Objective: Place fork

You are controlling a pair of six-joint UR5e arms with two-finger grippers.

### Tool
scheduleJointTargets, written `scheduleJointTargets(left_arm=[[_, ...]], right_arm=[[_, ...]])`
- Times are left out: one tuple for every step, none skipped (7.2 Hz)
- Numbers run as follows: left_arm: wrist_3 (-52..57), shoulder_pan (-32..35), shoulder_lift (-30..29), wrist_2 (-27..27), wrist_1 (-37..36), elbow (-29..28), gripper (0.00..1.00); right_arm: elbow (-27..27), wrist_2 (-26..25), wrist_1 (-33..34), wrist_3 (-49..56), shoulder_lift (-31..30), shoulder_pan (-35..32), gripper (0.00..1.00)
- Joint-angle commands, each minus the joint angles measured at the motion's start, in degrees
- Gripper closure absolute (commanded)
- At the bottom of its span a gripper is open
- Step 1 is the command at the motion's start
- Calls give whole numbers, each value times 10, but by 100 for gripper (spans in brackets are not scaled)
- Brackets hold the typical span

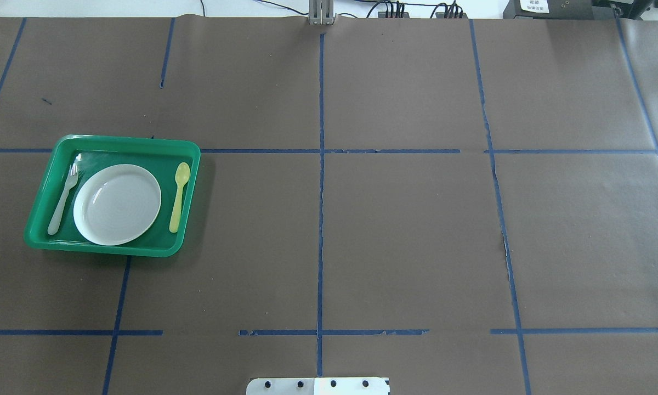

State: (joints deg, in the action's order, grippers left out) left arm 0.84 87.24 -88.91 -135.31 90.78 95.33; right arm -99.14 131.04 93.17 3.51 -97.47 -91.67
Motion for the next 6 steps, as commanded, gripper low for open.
scheduleJointTargets(left_arm=[[1, 7, 24, -11, -6, -6, 0], [0, 17, 24, -8, -6, -3, 0], [1, 34, 23, -8, -6, -2, 0], [1, 36, 23, -7, -6, -2, 0], [1, 39, 24, -7, -6, -5, 0], [1, 39, 24, -7, -6, -8, 0]], right_arm=[[0, 0, 0, 0, 0, 0, 0], [0, 0, 0, 0, 0, 0, 0], [0, 0, 0, 0, 0, 0, 0], [0, 0, 0, 0, 0, 0, 0], [0, 0, 0, 0, 0, 0, 0], [0, 0, 0, 0, 0, 0, 0]])
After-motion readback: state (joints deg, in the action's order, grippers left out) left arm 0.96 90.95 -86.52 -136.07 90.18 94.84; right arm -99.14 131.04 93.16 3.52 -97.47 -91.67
